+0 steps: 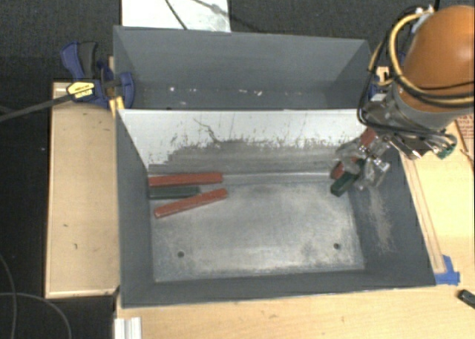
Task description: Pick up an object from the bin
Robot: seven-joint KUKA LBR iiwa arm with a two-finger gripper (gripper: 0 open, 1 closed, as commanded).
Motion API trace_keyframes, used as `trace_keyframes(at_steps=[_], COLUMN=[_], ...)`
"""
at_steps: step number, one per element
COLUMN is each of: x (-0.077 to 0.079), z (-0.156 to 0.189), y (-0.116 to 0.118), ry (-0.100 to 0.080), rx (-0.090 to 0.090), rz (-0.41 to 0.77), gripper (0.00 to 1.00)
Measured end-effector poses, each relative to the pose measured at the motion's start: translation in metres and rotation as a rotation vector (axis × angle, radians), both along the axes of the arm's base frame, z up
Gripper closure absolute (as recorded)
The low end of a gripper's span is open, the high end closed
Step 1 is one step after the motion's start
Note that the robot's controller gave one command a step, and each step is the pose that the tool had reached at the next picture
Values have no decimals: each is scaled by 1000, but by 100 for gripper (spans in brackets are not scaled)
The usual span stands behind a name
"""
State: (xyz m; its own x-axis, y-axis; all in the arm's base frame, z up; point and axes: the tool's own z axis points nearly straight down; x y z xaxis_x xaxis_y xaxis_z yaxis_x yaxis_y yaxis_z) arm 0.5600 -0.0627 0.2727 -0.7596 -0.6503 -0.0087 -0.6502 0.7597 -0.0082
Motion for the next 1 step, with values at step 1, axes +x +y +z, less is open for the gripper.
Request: trace_keyframes(at_steps=[1], x=[-32], z=[75], y=[-41], ry=[2], rx=[1], rz=[-170], gripper=[100])
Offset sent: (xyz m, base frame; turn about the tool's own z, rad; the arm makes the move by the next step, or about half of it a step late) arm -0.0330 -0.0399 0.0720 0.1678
